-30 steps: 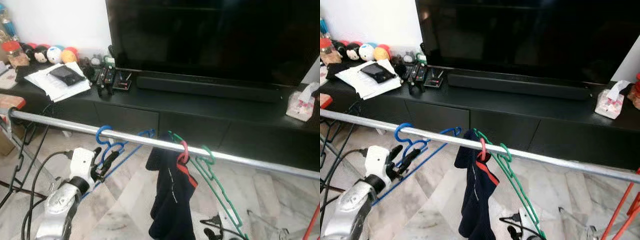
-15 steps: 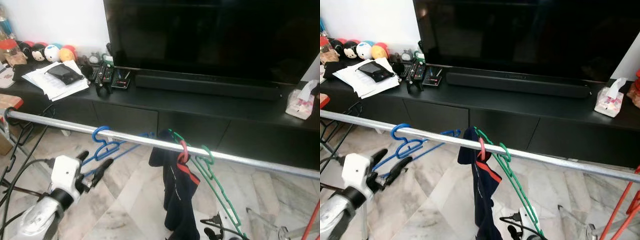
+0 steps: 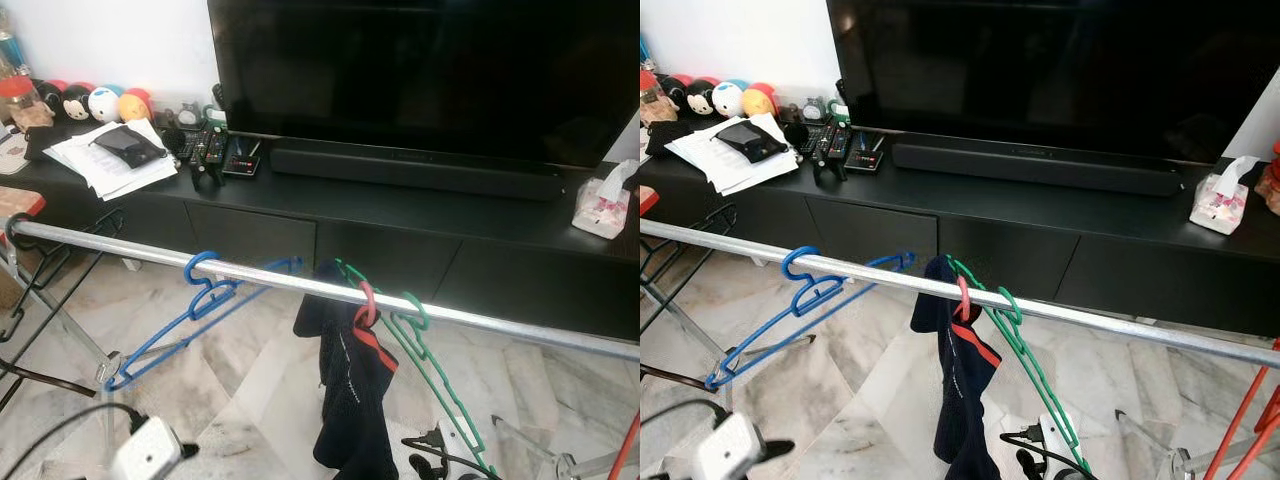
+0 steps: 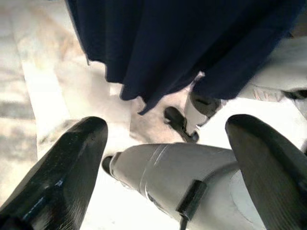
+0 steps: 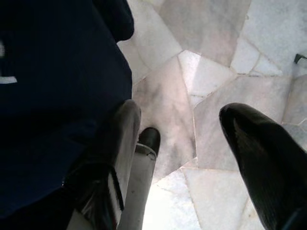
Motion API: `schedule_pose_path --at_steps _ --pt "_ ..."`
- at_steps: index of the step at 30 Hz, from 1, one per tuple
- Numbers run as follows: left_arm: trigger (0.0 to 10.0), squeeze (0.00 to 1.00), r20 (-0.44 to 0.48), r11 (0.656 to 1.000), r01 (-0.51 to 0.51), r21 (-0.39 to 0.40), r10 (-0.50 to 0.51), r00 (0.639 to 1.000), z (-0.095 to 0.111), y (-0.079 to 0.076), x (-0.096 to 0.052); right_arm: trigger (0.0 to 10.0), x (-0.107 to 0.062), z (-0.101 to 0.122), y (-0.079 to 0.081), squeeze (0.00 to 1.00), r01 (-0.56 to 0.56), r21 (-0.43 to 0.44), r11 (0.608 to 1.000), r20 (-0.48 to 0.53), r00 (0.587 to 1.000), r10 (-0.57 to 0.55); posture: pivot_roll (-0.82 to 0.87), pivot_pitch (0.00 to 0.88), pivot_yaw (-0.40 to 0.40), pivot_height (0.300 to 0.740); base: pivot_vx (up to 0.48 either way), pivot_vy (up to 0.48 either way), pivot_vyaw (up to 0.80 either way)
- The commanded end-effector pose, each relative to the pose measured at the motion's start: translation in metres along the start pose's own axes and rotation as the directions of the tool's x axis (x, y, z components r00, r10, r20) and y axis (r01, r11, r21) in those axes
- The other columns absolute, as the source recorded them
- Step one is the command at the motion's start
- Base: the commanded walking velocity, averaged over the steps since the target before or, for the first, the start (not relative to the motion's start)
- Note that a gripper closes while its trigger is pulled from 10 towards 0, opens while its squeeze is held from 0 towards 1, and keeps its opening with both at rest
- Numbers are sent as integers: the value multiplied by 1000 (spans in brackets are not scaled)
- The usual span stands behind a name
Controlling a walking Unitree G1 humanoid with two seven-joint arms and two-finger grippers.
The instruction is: Hang hanger
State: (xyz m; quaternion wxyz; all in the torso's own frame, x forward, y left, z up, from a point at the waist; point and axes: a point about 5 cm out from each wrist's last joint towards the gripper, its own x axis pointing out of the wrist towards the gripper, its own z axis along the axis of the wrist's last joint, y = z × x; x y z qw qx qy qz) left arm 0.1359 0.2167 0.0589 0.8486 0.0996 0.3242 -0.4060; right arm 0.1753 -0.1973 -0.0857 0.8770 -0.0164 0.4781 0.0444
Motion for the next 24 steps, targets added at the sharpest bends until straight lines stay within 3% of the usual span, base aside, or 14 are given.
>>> schedule_pose_path --at_steps 1,2,3,5,12,14,18,20,24 --pt "10000 0 -41 998 -54 -8 54 998 -12 5 9 10000 0 -2 0 0 1 -3 1000 -9 1000 -1 -4 19 -30 740 0 0 0" --pt "10000 0 -108 993 -118 0 117 987 -28 9 19 10000 0 -2 1 0 1 -3 1000 -9 1000 -1 -5 18 -30 740 0 0 0" --pt "10000 0 -108 993 -118 0 117 987 -28 9 19 10000 0 -2 1 0 1 -3 1000 -9 1000 -1 -5 18 -30 740 0 0 0" --pt "10000 0 -192 984 -180 21 180 965 -45 14 29 10000 0 -2 1 0 1 -2 1000 -9 1000 -1 -5 18 -30 740 0 0 0" --pt "10000 0 -237 931 -364 -20 350 906 -64 23 59 10000 0 -2 1 0 2 2 1000 -9 1000 -2 -16 24 -29 740 0 0 0" --pt "10000 0 -264 891 -448 -69 417 870 -75 29 74 10000 0 -2 1 0 2 -5 1000 -10 1000 -2 -17 27 -31 740 0 0 0" --pt "10000 0 -300 863 -502 -63 464 834 -82 33 80 10000 0 -2 2 0 2 -4 1000 -10 1000 -2 -16 31 -32 740 0 0 0" --pt "10000 0 -340 824 -553 -125 488 804 -90 36 85 10000 0 -2 1 0 6 2 1000 -9 1000 -6 -16 32 -33 740 0 0 0" --pt "10000 0 -390 801 -582 -141 496 776 -96 38 89 10000 0 -2 1 0 8 4 1000 -10 1000 -8 -9 38 -38 740 0 0 0"
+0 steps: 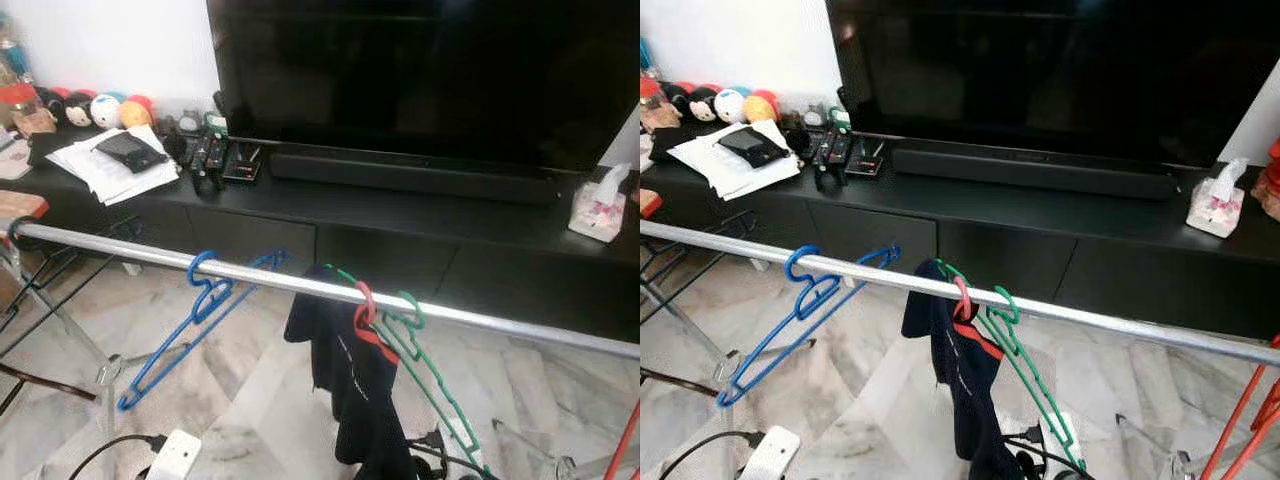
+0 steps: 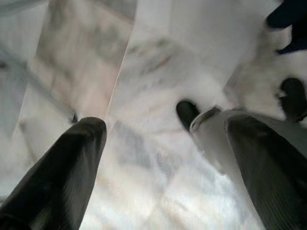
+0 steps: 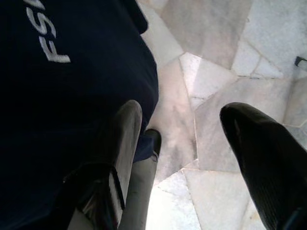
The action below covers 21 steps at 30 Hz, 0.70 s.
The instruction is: Hang hanger
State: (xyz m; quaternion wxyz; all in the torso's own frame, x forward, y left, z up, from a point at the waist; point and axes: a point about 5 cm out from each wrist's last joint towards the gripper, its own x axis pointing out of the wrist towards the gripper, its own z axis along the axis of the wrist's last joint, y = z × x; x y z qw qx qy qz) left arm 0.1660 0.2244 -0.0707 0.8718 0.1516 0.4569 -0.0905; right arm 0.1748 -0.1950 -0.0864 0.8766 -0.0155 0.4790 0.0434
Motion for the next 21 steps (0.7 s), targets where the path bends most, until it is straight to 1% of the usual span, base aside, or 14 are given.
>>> schedule_pose_path --at_steps 1,4,9,10,14,17,21 --pt "10000 0 -32 999 -23 -44 22 999 -8 0 1 10000 0 -1 -1 0 7 1 1000 -8 1000 -7 -14 38 -35 740 0 0 0" --pt "10000 0 -38 987 -66 -147 61 997 -5 0 6 10000 0 -1 -1 0 11 10 1000 -7 1000 -11 -14 39 -36 740 0 0 0" --pt "10000 0 -51 987 -62 -150 55 997 -4 -7 10 10000 0 -1 -1 0 10 3 1000 -9 1000 -10 -20 44 -38 740 0 0 0" --pt "10000 0 -45 979 -63 -192 56 997 -3 -8 11 10000 0 -2 -1 0 8 3 1000 -8 1000 -8 -29 45 -36 740 0 0 0" --pt "10000 0 -39 973 -69 -219 62 997 -1 -10 13 10000 0 -2 -1 0 8 6 1000 -7 1000 -8 -19 50 -39 740 0 0 0" --pt "10000 0 -42 976 -66 -209 59 997 0 -11 14 10000 0 -2 -1 0 8 6 1000 -7 1000 -8 -20 51 -39 740 0 0 0" --pt "10000 0 -47 974 -69 -218 60 997 -1 -13 14 10000 0 -2 -1 0 6 4 1000 -8 1000 -6 -20 51 -39 740 0 0 0"
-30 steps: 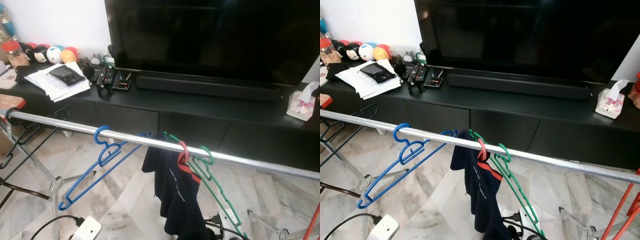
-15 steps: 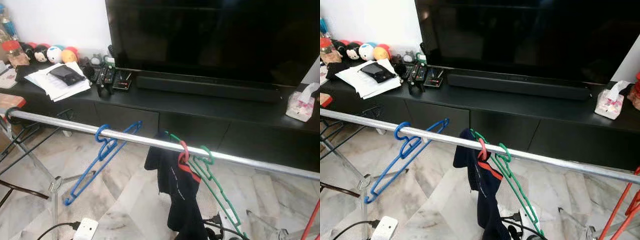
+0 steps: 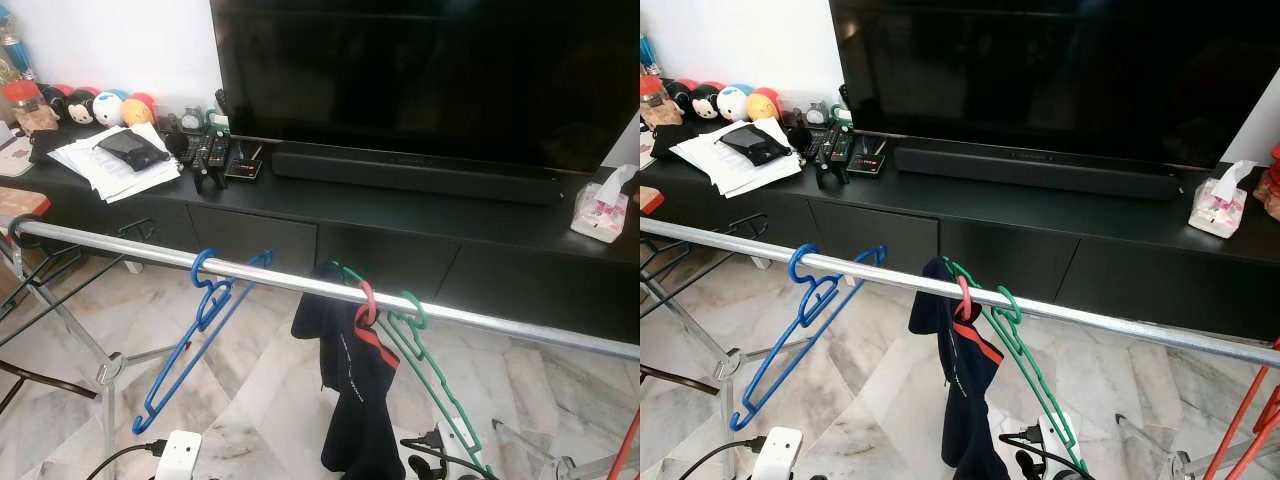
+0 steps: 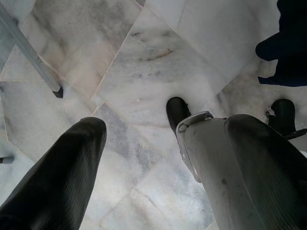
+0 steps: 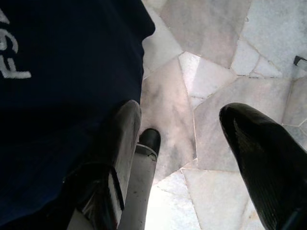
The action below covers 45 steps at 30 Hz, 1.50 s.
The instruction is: Hang hanger
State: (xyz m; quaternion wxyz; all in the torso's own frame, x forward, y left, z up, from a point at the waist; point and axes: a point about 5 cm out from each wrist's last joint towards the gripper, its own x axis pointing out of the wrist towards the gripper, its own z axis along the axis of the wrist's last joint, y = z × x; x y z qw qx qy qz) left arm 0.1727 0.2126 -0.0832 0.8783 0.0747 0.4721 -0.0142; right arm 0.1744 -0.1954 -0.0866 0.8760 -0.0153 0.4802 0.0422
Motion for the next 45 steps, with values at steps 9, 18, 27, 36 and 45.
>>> schedule_pose_path --at_steps 9,18,27,36,45 --pt "10000 0 -29 1000 -15 -21 15 999 -12 -2 -1 10000 0 -1 0 0 2 3 1000 -4 1000 -2 -22 51 -37 740 0 0 0" --pt "10000 0 -61 999 -21 -31 19 998 -25 4 -5 10000 0 -1 0 0 1 1 1000 -3 1000 -1 -24 43 -37 740 -178 0 0" --pt "10000 0 -105 998 -46 -37 42 994 -41 20 -11 10000 0 -2 0 0 0 0 1000 -4 1000 0 -25 33 -36 740 -280 0 0" --pt "10000 0 -100 999 -25 -33 21 995 -33 1 -6 10000 0 -3 1 0 -2 1 1000 -4 1000 2 -26 20 -34 740 -286 0 0" --pt "10000 0 -84 1000 9 -27 -11 996 -22 -25 -1 10000 0 -3 1 0 -2 3 1000 -3 1000 2 -28 15 -31 740 -286 0 0"
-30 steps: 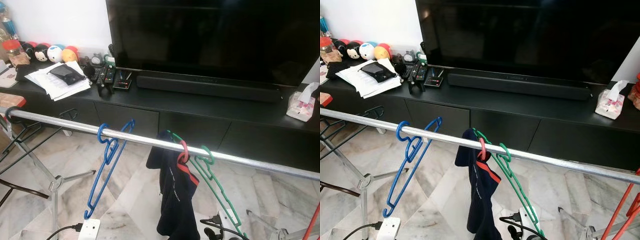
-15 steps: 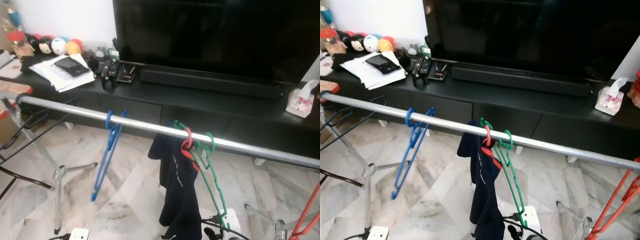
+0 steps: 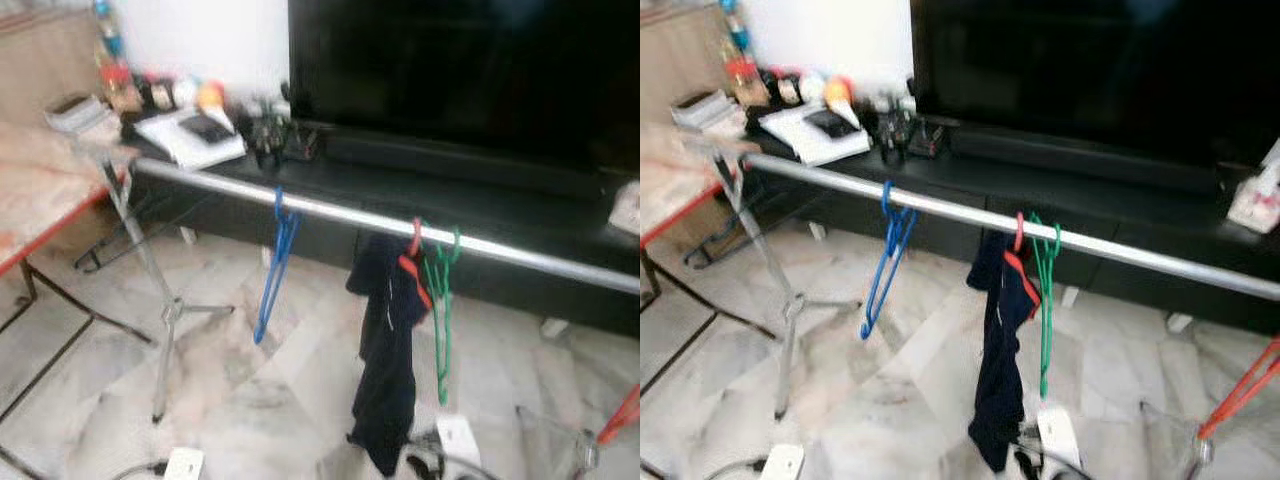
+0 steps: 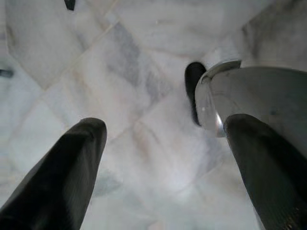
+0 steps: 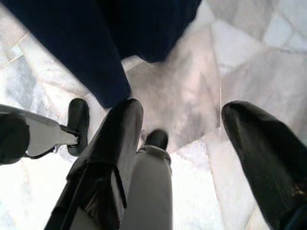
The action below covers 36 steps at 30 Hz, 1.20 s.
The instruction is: Hang hanger
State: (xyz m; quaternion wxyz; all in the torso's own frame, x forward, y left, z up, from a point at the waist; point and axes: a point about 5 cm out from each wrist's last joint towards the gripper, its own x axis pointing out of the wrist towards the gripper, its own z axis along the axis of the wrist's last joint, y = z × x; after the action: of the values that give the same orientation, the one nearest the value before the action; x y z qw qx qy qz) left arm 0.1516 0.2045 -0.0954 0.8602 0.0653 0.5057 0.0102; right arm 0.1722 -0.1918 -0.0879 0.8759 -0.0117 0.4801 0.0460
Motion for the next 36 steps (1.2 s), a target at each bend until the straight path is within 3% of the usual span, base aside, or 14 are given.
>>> schedule_pose_path --at_steps 1,9,36 --pt "10000 0 -4 999 40 13 -40 999 2 -16 1 10000 -1 -1 -3 0 8 2 1000 -4 1000 -8 -28 15 -31 740 -289 0 0" --pt "10000 0 -1 999 37 15 -37 999 4 -23 2 10000 -1 -1 -3 0 13 5 1000 -4 1000 -13 -35 30 -33 740 -288 0 0" --pt "10000 0 -6 999 31 21 -31 1000 3 -16 1 10000 0 -1 -2 0 13 28 1000 4 1000 -13 -44 64 -23 740 -287 0 0"
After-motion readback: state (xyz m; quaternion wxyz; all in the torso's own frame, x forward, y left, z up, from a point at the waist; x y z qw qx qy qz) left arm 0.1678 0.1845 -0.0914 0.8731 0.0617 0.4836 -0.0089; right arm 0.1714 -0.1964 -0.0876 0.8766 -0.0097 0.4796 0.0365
